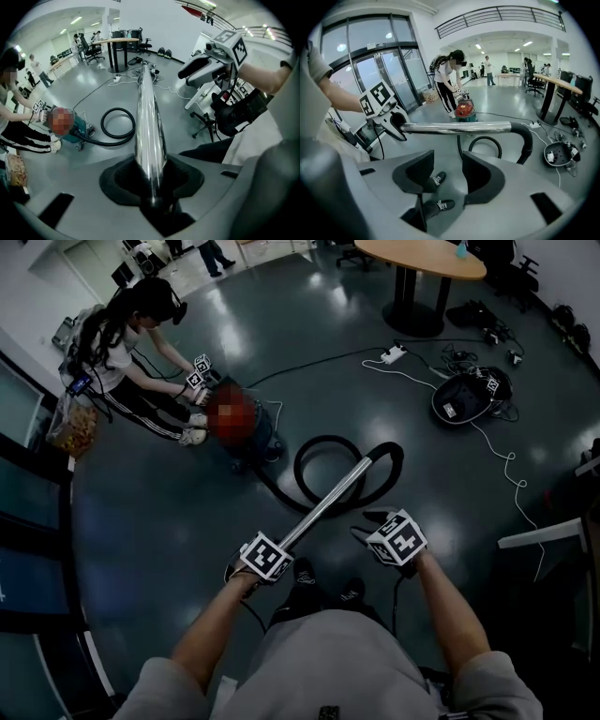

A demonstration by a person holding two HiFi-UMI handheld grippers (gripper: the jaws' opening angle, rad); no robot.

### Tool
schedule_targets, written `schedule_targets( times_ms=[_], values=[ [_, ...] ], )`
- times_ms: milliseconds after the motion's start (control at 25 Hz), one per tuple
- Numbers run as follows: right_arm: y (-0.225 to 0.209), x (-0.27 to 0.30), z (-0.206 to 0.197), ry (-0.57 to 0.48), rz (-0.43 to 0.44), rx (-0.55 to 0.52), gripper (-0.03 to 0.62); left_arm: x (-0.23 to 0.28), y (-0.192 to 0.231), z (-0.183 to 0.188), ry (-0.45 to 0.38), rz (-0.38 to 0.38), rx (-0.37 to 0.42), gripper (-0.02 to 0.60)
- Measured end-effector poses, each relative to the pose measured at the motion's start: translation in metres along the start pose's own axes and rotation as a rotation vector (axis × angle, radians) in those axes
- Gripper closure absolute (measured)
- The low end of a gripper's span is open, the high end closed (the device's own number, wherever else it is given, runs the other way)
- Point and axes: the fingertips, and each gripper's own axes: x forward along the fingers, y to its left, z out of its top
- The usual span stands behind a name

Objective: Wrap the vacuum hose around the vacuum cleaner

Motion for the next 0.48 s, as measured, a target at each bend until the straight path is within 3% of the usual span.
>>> schedule_targets(
  times_ms=[360,480],
  values=[
    [-0.028,0.041,0.035,-0.146,0.041,0.393,0.404,0.036,0.019,0.027,-0.059,-0.045,-0.158,0.436],
    [-0.04,0.07,0.042,-0.191,0.079,0.585,0.342,0.046,0.028,0.036,-0.076,-0.059,-0.19,0.436]
  ],
)
